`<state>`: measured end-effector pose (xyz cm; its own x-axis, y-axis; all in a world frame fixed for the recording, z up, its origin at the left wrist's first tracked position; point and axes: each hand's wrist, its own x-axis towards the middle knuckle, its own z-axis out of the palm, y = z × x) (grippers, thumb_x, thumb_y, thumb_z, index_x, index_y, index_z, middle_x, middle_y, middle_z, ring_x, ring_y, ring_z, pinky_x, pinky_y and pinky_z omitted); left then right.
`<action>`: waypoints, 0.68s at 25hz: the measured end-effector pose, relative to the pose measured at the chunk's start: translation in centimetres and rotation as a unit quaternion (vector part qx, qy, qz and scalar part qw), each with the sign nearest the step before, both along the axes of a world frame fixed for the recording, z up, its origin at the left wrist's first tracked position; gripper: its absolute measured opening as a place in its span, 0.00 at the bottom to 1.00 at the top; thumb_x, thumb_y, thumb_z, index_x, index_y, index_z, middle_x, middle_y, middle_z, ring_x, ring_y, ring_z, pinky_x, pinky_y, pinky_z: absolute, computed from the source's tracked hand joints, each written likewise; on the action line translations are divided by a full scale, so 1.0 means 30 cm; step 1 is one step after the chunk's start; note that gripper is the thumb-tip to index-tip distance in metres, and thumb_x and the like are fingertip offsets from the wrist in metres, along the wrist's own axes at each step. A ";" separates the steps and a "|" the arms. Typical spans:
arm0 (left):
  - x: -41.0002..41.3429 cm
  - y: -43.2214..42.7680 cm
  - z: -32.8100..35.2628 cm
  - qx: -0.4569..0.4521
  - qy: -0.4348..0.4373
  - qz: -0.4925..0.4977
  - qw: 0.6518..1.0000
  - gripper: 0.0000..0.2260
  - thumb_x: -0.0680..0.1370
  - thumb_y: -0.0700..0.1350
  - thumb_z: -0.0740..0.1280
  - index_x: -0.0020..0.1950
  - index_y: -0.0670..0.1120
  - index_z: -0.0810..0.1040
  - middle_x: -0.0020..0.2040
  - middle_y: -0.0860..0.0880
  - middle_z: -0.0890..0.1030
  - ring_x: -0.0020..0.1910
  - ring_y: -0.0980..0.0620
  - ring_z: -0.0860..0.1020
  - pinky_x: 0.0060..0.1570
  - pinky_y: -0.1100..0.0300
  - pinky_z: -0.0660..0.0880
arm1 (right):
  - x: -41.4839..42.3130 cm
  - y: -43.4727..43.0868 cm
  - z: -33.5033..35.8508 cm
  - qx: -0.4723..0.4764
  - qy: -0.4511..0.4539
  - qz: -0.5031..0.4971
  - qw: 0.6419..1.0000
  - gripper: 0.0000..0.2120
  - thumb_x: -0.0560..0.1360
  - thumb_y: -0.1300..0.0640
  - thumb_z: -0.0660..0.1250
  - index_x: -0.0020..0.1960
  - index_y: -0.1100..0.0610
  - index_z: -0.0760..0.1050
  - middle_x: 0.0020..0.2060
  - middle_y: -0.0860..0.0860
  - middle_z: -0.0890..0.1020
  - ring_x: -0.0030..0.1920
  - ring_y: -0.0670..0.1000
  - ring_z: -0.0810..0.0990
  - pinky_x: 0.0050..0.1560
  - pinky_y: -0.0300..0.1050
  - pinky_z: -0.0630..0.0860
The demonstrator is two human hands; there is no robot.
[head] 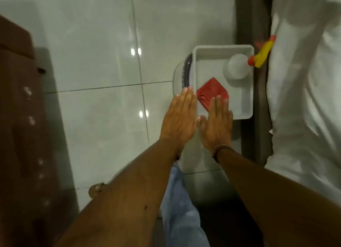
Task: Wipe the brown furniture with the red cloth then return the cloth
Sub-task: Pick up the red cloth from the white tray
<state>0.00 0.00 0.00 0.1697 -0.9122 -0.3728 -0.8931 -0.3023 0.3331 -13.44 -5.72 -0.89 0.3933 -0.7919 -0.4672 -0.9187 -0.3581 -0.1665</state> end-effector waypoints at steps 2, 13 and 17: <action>-0.066 -0.167 -0.079 0.022 0.018 -0.037 0.999 0.36 0.85 0.60 0.44 0.86 0.38 0.47 0.89 0.36 0.51 0.89 0.39 0.49 0.88 0.42 0.46 | -0.070 -0.115 -0.087 0.024 -0.006 -0.069 0.997 0.34 0.87 0.43 0.50 0.85 0.56 0.40 0.87 0.56 0.46 0.86 0.59 0.43 0.85 0.60 0.44; -0.105 -0.588 -0.257 0.159 -0.054 0.001 0.986 0.26 0.73 0.60 0.75 0.60 0.42 0.76 0.55 0.42 0.85 0.62 0.39 0.82 0.86 0.38 0.53 | -0.090 -0.452 -0.363 0.115 -0.147 -0.334 0.924 0.20 0.72 0.53 0.78 0.61 0.56 0.80 0.55 0.55 0.86 0.58 0.60 0.84 0.60 0.56 0.82; 0.001 -0.573 -0.180 0.114 0.204 0.115 0.966 0.12 0.77 0.51 0.70 0.56 0.45 0.81 0.50 0.45 0.82 0.50 0.43 0.83 0.50 0.50 0.77 | -0.106 -0.457 -0.217 0.170 -0.290 -0.402 0.852 0.12 0.71 0.56 0.80 0.49 0.60 0.83 0.42 0.52 0.86 0.42 0.50 0.85 0.45 0.46 0.83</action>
